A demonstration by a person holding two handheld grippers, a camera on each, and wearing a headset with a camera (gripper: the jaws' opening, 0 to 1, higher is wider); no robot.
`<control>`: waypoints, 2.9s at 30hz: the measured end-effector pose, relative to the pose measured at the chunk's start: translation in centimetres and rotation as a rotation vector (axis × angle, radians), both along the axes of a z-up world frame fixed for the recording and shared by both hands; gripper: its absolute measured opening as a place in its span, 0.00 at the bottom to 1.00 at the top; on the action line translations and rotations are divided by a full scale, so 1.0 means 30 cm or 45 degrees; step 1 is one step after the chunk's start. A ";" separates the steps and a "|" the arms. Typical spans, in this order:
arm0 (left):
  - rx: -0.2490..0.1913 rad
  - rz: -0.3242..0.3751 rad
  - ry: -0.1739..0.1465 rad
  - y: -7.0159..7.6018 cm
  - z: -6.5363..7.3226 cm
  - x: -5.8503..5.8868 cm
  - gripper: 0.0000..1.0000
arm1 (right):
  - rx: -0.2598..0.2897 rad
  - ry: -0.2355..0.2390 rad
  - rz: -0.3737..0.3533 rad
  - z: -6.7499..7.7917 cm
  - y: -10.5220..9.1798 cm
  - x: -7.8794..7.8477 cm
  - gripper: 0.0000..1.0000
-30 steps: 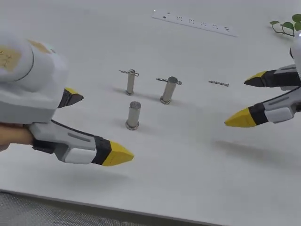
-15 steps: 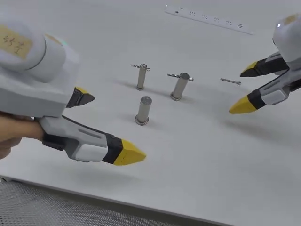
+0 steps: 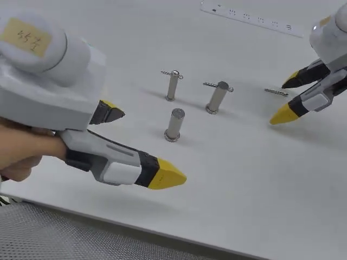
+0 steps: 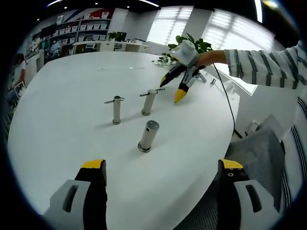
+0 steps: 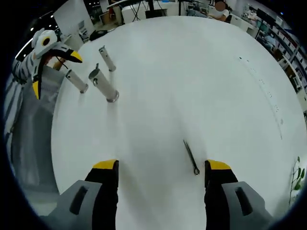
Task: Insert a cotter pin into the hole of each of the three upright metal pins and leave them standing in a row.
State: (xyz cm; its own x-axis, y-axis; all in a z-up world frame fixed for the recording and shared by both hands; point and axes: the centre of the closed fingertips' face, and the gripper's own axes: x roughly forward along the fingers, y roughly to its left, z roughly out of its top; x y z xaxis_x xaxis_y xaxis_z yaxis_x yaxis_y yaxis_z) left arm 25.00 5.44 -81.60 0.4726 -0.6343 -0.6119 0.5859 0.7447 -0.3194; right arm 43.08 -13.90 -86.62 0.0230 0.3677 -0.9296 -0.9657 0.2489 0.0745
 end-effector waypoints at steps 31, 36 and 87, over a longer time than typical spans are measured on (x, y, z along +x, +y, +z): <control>-0.076 0.072 -0.015 0.010 0.043 0.024 0.91 | -0.153 -0.029 -0.146 0.012 0.005 0.027 0.14; -0.073 0.080 -0.012 0.018 0.038 0.023 0.91 | -0.231 -0.060 -0.119 0.006 0.001 0.038 0.10; -0.051 0.079 -0.080 -0.053 0.086 0.019 0.80 | -0.099 -0.531 -0.048 0.131 -0.004 -0.003 0.01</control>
State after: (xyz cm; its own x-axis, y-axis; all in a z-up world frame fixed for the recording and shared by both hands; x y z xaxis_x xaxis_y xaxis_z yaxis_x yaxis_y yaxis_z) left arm 25.56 3.84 -79.03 0.5486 -0.6259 -0.5544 0.5587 0.7677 -0.3139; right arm 43.00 -14.04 -82.70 0.4154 0.2885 -0.8627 -0.8992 0.2739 -0.3413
